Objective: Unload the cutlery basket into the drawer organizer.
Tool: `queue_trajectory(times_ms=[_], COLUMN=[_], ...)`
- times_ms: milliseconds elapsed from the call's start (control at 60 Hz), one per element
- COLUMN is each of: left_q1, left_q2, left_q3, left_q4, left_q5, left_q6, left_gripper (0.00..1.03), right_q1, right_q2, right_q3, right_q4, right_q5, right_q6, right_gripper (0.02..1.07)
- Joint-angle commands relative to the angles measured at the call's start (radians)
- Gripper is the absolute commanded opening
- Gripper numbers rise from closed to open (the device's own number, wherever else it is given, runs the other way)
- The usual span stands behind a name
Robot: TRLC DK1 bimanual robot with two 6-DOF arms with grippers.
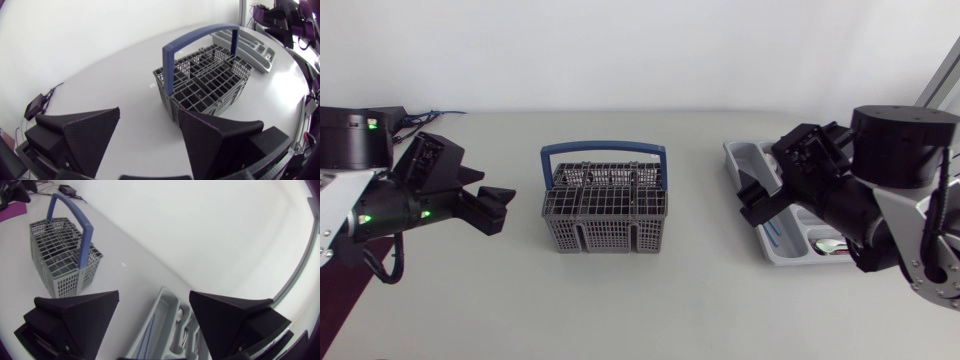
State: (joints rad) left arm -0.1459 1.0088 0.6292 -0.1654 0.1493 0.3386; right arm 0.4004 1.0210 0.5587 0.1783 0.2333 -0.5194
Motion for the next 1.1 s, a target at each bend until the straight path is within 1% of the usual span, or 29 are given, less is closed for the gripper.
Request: queue_trajectory(times_ms=[0,183,350,467,517,650,717,1083], left_q1=[0.005,0.014,0.025,0.037,0.046,0.065,0.075,0.106], left_q2=[-0.081,-0.223,-0.325,-0.427,-0.47,-0.555,-0.588,-0.768], left_q3=[-0.042,-0.062,-0.092,-0.135,-0.149,-0.174,-0.197,-0.382], left_q4=[-0.017,-0.083,-0.143,-0.155,-0.161,-0.186,-0.173,-0.028], left_q5=[0.006,0.007,0.007,0.007,0.007,0.007,0.001,-0.064], left_q6=[-0.047,-0.053,-0.055,-0.05,-0.049,-0.047,-0.059,-0.179], left_gripper=[1.0,1.0,1.0,1.0,1.0,1.0,1.0,1.0], right_q1=[-0.044,-0.141,-0.207,-0.238,-0.25,-0.253,-0.259,-0.32], right_q2=[-0.061,-0.196,-0.302,-0.394,-0.427,-0.504,-0.544,-0.749], right_q3=[-0.039,-0.068,-0.12,-0.168,-0.183,-0.212,-0.233,-0.373], right_q4=[-0.02,-0.063,-0.068,-0.068,-0.082,-0.111,-0.118,-0.144], right_q5=[0.004,-0.014,-0.014,-0.028,-0.048,-0.051,-0.061,-0.135], right_q6=[0.036,0.036,0.036,0.036,0.036,0.038,0.065,0.26], right_gripper=[1.03,1.03,1.03,1.03,1.03,1.03,1.03,1.03])
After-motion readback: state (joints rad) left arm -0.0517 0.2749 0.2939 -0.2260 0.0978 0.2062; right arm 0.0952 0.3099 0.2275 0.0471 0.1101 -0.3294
